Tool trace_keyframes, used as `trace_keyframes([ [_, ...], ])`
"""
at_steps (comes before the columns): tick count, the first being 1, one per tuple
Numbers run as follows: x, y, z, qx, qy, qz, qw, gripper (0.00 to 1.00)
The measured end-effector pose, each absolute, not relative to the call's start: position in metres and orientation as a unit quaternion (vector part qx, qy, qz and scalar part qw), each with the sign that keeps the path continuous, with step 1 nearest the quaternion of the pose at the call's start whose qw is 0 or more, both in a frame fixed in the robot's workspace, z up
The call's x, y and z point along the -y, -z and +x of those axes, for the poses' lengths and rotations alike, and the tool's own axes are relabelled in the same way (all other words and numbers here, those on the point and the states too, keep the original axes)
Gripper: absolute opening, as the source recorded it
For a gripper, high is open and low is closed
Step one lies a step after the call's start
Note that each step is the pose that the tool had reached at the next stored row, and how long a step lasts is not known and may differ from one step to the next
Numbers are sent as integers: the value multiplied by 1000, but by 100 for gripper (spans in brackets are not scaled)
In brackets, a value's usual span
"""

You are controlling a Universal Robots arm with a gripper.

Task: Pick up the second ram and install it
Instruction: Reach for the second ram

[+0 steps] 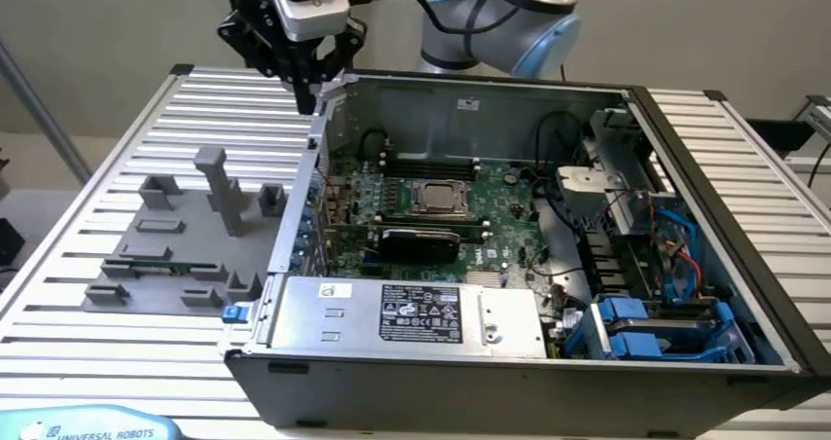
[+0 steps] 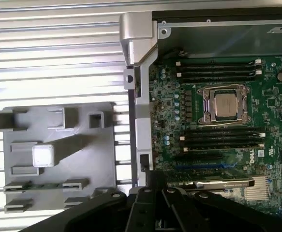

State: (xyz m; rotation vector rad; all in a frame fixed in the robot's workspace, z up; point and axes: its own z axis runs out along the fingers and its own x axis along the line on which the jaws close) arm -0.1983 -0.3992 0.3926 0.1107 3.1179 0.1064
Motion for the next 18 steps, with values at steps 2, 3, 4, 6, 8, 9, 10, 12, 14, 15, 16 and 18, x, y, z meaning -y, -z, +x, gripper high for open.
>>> trace_keyframes([
  [2, 400, -393, -208, -999, -34, 36, 10, 11],
  [3, 400, -392, -212, -999, -34, 36, 10, 11],
  [4, 400, -392, -217, -999, -34, 35, 10, 11],
  [6, 400, -392, -226, -999, -34, 35, 10, 11],
  [8, 401, -392, -235, -999, -34, 35, 10, 11],
  [9, 401, -392, -239, -999, -34, 35, 10, 11],
  [10, 401, -392, -244, -999, -34, 35, 10, 11],
  [12, 401, -391, -253, -999, -34, 36, 10, 11],
  [14, 402, -391, -262, -999, -34, 35, 10, 11],
  [15, 402, -390, -267, -999, -34, 35, 10, 11],
  [16, 402, -390, -271, -999, -34, 35, 10, 11],
  [18, 402, -389, -280, -999, -34, 35, 10, 11],
])
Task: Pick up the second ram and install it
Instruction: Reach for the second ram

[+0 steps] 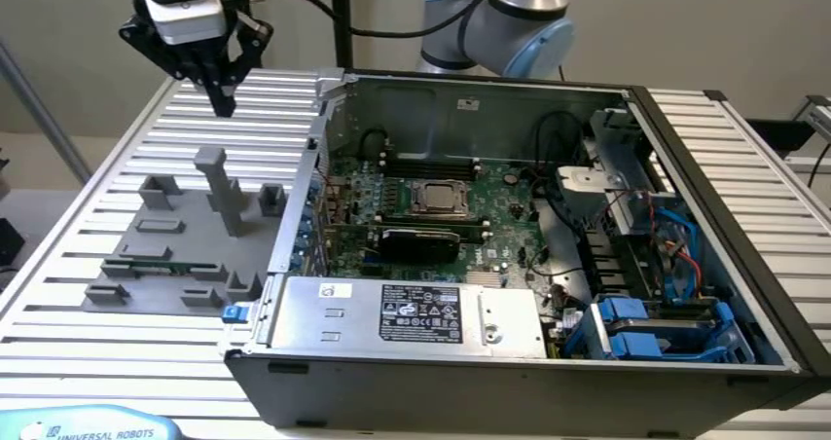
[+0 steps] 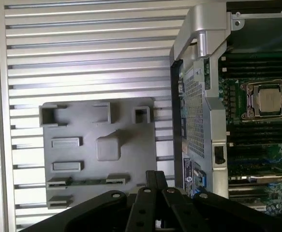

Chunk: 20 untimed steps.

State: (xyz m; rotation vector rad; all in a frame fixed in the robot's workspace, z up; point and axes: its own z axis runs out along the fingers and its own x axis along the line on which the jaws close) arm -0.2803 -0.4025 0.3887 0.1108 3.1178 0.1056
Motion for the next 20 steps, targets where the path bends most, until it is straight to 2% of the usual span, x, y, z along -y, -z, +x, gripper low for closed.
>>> trace_keyframes([
  [20, 407, -365, -366, -999, -33, 36, 6, 11],
])
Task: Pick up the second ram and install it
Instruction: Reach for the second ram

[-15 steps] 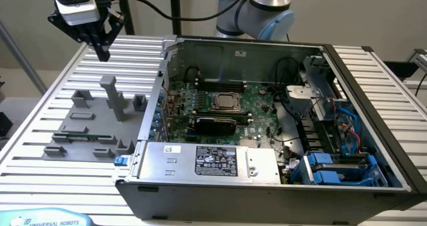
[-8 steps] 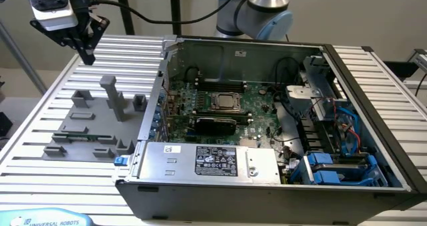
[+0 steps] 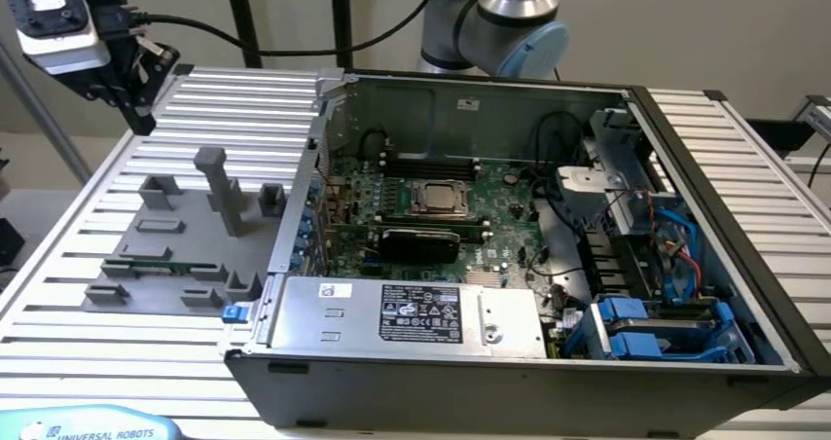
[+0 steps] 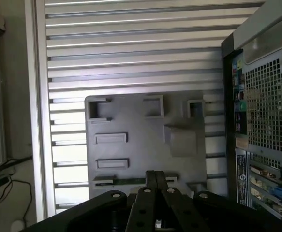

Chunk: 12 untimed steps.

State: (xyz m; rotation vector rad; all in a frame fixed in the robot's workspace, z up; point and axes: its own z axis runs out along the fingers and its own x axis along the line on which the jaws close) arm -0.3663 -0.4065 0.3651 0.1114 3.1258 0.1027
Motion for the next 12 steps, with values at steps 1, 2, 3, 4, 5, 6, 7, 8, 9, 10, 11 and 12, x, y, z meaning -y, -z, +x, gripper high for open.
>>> trace_keyframes([
  [1, 408, -364, -367, -999, -33, 36, 5, 11],
  [2, 410, -363, -368, -999, -33, 36, 3, 11],
  [3, 412, -362, -369, -999, -33, 36, 1, 11],
  [4, 414, -361, -369, -999, -33, 36, -1, 11],
  [5, 416, -361, -369, -999, -33, 36, -2, 11],
  [6, 418, -360, -369, -999, -33, 36, -3, 11],
  [7, 419, -359, -369, -999, -32, 35, -5, 11],
  [8, 421, -359, -369, -999, -32, 35, -6, 11],
  [9, 422, -358, -369, -999, -32, 34, -7, 11],
  [10, 423, -357, -369, -999, -32, 33, -7, 11],
  [11, 424, -357, -369, -999, -32, 32, -8, 11],
  [12, 424, -356, -369, -999, -32, 31, -9, 11],
])
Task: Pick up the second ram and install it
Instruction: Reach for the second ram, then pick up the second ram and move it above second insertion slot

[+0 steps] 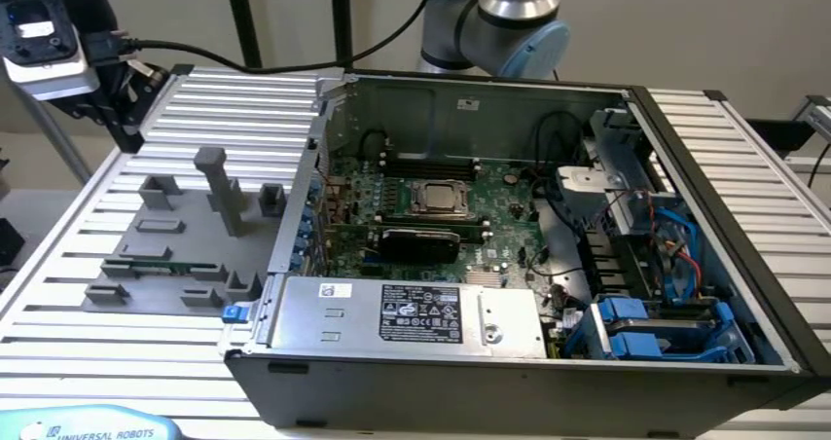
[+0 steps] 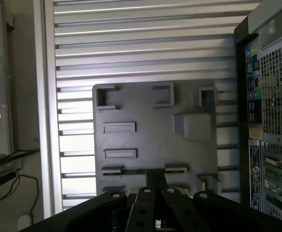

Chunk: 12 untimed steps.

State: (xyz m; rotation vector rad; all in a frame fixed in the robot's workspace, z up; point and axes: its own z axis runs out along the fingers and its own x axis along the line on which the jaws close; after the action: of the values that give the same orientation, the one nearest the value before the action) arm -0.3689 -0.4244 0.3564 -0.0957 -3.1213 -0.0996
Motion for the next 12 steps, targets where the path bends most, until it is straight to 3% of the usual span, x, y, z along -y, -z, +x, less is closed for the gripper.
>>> trace_keyframes([
  [12, 425, -353, -369, 999, 31, -23, 10, 11],
])
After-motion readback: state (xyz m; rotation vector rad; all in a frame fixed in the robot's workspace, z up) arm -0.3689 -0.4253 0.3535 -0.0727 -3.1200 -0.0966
